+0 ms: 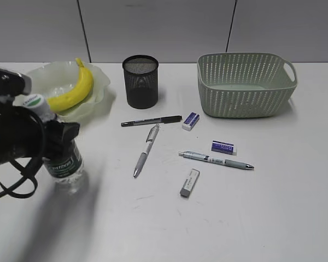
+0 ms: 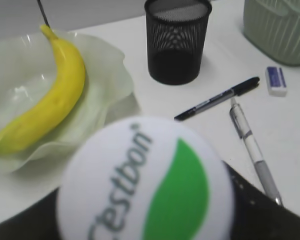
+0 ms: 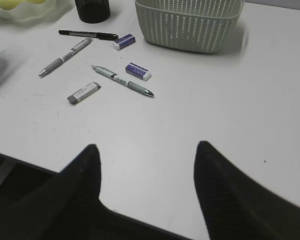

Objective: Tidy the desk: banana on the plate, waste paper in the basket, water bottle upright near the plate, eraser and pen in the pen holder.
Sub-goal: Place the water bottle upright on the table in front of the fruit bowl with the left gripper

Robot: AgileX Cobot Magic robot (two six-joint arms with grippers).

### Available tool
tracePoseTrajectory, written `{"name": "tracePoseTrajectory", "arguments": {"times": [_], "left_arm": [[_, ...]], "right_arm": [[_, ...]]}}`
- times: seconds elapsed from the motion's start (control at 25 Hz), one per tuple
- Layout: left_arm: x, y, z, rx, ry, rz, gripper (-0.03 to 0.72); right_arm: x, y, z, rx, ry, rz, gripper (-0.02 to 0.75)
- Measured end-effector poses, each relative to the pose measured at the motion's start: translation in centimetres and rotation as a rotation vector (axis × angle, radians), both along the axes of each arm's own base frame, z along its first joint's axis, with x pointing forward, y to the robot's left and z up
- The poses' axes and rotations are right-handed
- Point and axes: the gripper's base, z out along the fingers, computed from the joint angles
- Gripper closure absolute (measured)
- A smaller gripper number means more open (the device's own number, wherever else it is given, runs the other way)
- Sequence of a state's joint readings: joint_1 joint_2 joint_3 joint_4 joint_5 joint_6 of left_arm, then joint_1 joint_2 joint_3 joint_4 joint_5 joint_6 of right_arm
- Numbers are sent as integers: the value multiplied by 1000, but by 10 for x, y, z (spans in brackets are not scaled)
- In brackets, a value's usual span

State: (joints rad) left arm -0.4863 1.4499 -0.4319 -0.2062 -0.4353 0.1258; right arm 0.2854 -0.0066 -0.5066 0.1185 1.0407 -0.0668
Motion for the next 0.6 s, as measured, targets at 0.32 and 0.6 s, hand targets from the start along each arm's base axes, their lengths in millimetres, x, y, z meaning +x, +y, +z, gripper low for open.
{"name": "tracePoseTrajectory", "arguments": {"times": [0.32, 0.6], "left_arm": [[8, -3, -21, 31, 37, 4, 202], [8, -3, -21, 30, 33, 6, 198]], "right_arm": [[0, 0, 0, 0, 0, 0, 269], [0, 0, 0, 0, 0, 0, 271]]}}
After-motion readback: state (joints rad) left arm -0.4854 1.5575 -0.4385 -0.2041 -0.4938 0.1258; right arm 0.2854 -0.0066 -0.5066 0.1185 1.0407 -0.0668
